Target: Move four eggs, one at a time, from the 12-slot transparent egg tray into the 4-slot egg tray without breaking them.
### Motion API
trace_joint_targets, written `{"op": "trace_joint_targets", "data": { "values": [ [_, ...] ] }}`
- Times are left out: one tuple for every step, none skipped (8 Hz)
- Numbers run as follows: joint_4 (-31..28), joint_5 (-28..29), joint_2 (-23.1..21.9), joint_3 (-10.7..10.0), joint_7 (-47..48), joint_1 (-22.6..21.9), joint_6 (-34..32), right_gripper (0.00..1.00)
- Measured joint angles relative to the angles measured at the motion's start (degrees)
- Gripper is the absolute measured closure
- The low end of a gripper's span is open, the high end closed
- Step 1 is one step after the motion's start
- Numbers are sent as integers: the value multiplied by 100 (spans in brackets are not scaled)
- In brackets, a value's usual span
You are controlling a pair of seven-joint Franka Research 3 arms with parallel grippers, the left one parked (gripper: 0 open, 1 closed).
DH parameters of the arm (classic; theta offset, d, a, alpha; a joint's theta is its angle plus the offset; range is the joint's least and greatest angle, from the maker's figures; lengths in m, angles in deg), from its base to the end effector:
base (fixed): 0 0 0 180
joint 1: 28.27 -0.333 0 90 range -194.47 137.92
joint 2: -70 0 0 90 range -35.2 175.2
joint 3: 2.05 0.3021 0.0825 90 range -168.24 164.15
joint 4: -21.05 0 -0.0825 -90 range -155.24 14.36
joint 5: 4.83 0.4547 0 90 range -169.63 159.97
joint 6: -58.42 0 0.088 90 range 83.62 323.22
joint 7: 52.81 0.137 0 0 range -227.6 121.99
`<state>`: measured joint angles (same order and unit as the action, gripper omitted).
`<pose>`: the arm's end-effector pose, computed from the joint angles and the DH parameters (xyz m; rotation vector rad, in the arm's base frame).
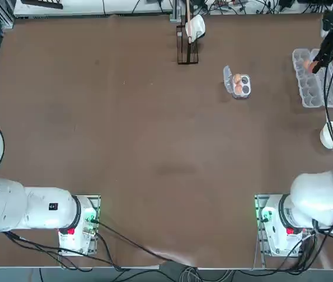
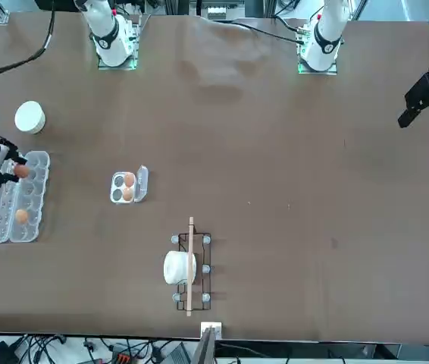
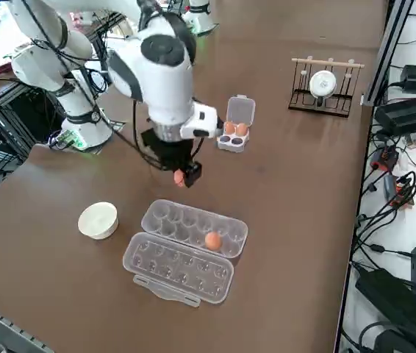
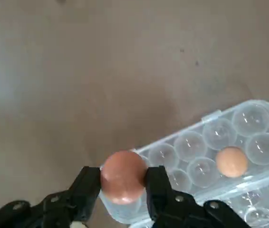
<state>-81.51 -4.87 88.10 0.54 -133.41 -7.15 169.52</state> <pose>0.6345 -0.2136 0.2841 -2.5733 -1.5470 0.1470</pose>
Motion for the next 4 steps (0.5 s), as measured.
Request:
{"op": "trace_joint_targets", "data": {
  "values": [
    [-109,12,-166,16,623,-318,-44,44],
    [-247,21,-331,30,1279,-681,-50,44],
    [-373,66,-465,40,1910,-1049,-50,44],
    [-463,143,-549,44,2470,-1379,-49,44]
  ]
}}
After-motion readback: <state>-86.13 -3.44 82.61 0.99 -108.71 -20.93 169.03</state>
